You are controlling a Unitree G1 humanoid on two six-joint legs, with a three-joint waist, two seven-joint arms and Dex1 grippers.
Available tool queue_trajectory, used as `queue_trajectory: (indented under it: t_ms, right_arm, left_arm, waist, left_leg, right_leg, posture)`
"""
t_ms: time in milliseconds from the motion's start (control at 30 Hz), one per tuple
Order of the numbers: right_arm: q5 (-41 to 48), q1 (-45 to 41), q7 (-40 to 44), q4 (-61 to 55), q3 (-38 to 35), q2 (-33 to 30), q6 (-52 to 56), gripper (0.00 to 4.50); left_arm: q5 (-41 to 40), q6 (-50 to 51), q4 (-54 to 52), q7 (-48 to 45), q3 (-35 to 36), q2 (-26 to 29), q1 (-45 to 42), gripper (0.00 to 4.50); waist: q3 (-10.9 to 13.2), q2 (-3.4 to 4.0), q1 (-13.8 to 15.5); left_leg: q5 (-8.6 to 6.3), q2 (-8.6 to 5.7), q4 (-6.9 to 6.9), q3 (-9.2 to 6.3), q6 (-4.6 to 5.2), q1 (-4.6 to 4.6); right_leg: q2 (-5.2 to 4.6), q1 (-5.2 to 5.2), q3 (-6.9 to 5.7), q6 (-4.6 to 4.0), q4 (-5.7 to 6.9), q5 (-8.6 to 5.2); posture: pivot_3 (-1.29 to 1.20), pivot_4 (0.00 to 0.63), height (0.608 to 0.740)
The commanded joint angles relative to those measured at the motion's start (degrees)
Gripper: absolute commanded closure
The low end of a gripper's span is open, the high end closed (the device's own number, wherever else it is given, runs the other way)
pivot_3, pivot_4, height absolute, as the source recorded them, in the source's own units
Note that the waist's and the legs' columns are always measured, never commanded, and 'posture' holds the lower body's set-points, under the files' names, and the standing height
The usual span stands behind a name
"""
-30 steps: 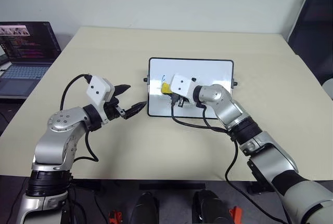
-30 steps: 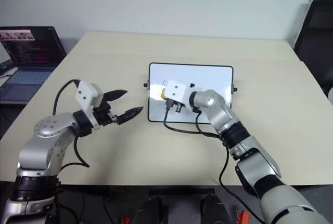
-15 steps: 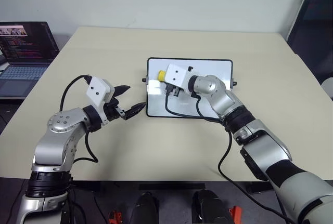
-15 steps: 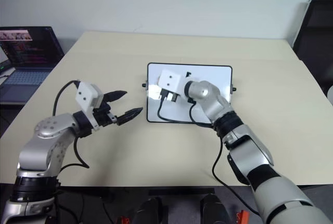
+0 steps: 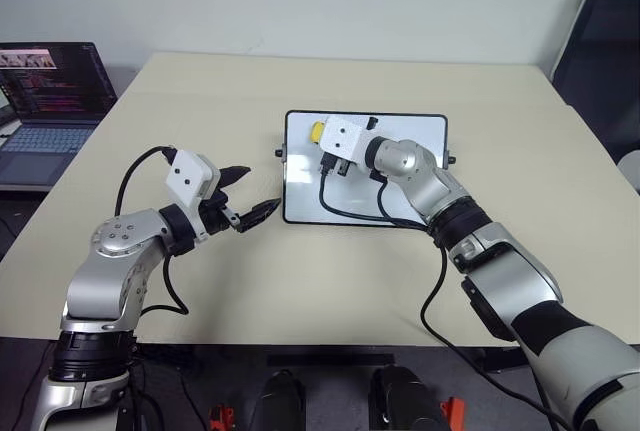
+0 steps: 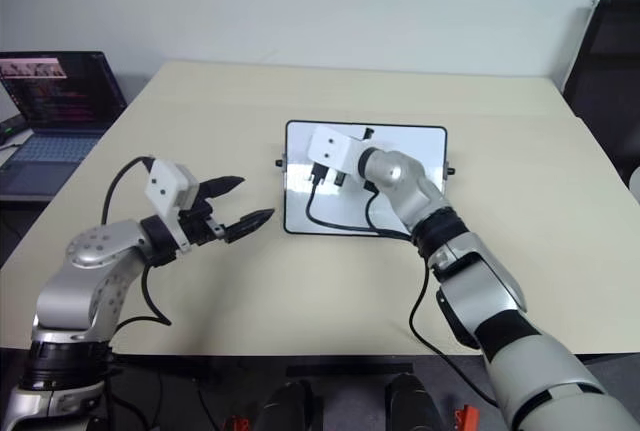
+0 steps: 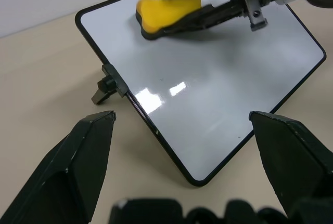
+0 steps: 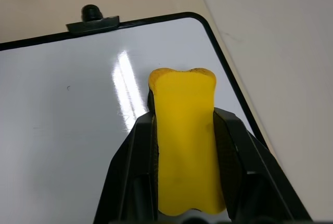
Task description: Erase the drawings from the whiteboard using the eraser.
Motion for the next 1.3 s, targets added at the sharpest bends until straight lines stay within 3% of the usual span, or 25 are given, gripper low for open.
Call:
queue_trajectory:
  t_ms: [33,167,267,467,600,767,867,1000,1300]
  right_arm:
    - [-0.3,5.1,9.1,-5.2,3.4,-1.4,0.9,3.38]
    - [-0.3,9.5,8.5,-13.1,1.3,-2.7,3.3,3.38]
    - [3.8,13.3,3.7,-23.3,-6.0,-2.3,7.3,3.38]
    - [17.8,27.1,-1.3,-54.2,-23.0,1.3,30.1,3.38]
    - [18.2,36.5,-7.2,-71.2,-29.0,1.0,44.2,3.38]
    - [19.6,45.6,-10.5,-83.8,-33.3,-0.8,58.0,3.38]
    - [19.5,49.0,-12.6,-86.7,-35.6,-0.9,62.5,3.38]
    - [16.5,53.4,-16.5,-81.1,-37.4,-3.4,61.8,3.38]
    - [20.1,49.8,-19.3,-68.2,-42.2,-3.3,56.5,3.38]
  left_arm:
    - [-0.4,-1.6,-0.7,-0.4,0.8,0.0,-1.0,0.00]
    - [-0.2,-2.2,0.3,-1.7,-0.6,-0.3,-3.0,0.00]
    - [-0.4,-2.5,0.2,-3.5,-2.5,-0.8,-5.2,0.00]
    - [-1.1,-2.9,0.3,-7.7,-7.2,-2.9,-10.3,0.00]
    - [0.3,-4.1,1.1,-10.9,-11.2,-4.3,-13.4,0.00]
    - [0.8,-5.1,3.7,-14.8,-15.6,-6.7,-17.2,0.00]
    - [1.5,-6.1,5.6,-17.1,-18.0,-8.3,-19.1,0.00]
    - [5.6,-9.5,15.2,-21.8,-24.6,-13.9,-25.9,0.00]
    - [9.8,-14.5,26.5,-23.4,-28.1,-24.4,-34.6,0.00]
  waist:
    - [0.0,0.00,0.0]
    - [0.0,0.01,0.1]
    - [0.0,0.01,0.5]
    - [0.0,0.01,1.1]
    - [0.0,0.01,1.5]
    - [0.0,0.04,1.3]
    - [0.0,0.05,1.4]
    - [0.0,0.04,1.6]
    - [0.0,0.08,1.0]
  left_leg:
    - [0.00,0.00,0.00,0.00,0.00,0.00]
    - [-0.01,0.00,-0.01,0.00,-0.01,0.00]
    - [0.00,-0.01,0.05,0.00,-0.01,-0.02]
    - [0.04,0.00,0.02,-0.01,-0.08,-0.09]
    - [0.02,-0.01,-0.04,-0.03,-0.10,-0.13]
    - [0.02,-0.01,0.00,0.02,-0.10,-0.11]
    - [0.02,-0.01,0.06,0.00,-0.10,-0.09]
    - [0.02,-0.05,0.16,0.06,-0.10,-0.10]
    - [0.02,-0.07,0.04,0.06,-0.08,-0.13]
  right_leg:
    - [0.00,0.02,0.00,0.06,0.00,-0.03]
    - [0.00,0.00,0.00,0.24,0.02,0.06]
    - [0.00,0.03,0.00,0.01,0.01,-0.01]
    - [0.00,0.00,0.00,0.09,0.01,-0.02]
    - [0.00,-0.02,-0.04,0.37,-0.02,0.01]
    - [-0.01,-0.03,0.01,0.02,-0.01,-0.14]
    - [-0.01,0.00,0.00,0.00,-0.01,-0.13]
    - [-0.05,0.07,0.04,0.00,-0.10,-0.12]
    - [-0.05,0.01,0.06,0.08,-0.10,-0.14]
  posture:
    - [0.00,0.150,0.740]
    - [0.00,0.150,0.740]
    - [0.00,0.150,0.740]
    - [0.00,0.150,0.740]
    - [0.00,0.150,0.740]
    - [0.00,0.150,0.740]
    - [0.00,0.150,0.740]
    - [0.00,0.150,0.740]
    - [0.00,0.150,0.740]
